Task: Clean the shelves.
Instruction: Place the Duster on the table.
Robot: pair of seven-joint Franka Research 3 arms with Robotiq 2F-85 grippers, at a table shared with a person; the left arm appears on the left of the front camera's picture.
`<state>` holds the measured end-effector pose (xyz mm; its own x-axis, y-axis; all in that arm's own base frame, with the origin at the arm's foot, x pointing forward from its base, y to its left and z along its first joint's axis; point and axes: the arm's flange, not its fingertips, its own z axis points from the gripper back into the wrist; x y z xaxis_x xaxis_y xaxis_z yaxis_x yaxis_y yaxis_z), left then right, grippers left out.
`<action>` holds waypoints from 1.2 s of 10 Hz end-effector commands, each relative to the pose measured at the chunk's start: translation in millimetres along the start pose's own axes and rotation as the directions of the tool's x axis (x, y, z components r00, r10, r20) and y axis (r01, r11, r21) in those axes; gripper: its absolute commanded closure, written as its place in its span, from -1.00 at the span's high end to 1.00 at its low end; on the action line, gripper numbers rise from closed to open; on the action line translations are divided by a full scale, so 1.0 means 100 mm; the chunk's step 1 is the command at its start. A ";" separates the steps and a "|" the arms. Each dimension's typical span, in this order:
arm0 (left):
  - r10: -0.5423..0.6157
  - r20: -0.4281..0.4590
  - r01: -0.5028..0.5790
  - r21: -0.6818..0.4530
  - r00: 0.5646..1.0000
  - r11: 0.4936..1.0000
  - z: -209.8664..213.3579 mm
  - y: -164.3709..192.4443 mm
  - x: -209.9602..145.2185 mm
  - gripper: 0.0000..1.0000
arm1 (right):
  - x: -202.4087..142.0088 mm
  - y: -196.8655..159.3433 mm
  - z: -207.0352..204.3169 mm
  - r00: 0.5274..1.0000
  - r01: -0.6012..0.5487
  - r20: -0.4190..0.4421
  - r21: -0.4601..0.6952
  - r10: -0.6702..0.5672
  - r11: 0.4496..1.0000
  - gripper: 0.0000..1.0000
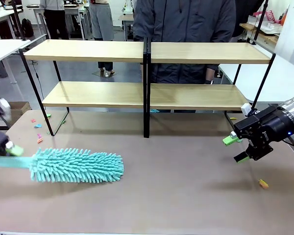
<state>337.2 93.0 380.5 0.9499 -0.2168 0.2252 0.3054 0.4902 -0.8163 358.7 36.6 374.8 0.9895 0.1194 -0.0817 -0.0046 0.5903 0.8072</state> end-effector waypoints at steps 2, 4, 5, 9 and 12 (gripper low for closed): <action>-0.086 0.553 -0.068 0.252 0.829 0.965 0.53 -0.38 -0.28 1.00 | -0.01 0.00 0.03 1.000 -0.018 -0.007 -0.005 0.018 1.000 1.00; -0.223 0.700 -0.126 0.410 0.678 0.903 0.67 -0.57 -0.40 1.00 | -0.01 0.00 0.03 1.000 -0.018 -0.007 -0.005 0.018 1.000 1.00; -0.172 0.675 -0.040 0.286 0.717 0.957 0.69 -0.68 -0.43 1.00 | -0.01 0.00 0.03 1.000 -0.018 -0.007 -0.005 0.018 1.000 1.00; 0.093 0.412 -0.036 -0.144 0.907 0.989 0.42 -0.70 -0.38 1.00 | 0.00 0.00 0.00 1.000 0.000 -0.002 0.001 0.000 1.000 1.00; 0.131 0.293 -0.068 -0.217 0.947 0.974 0.01 -0.55 -0.36 1.00 | -0.37 0.39 0.81 0.979 0.033 0.170 0.416 -0.113 0.909 1.00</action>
<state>312.3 94.3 431.5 0.9592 0.1180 0.2570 0.2132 0.2951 -0.9314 343.9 5.6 433.9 0.9989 0.0114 -0.0455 0.0385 0.3543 0.9343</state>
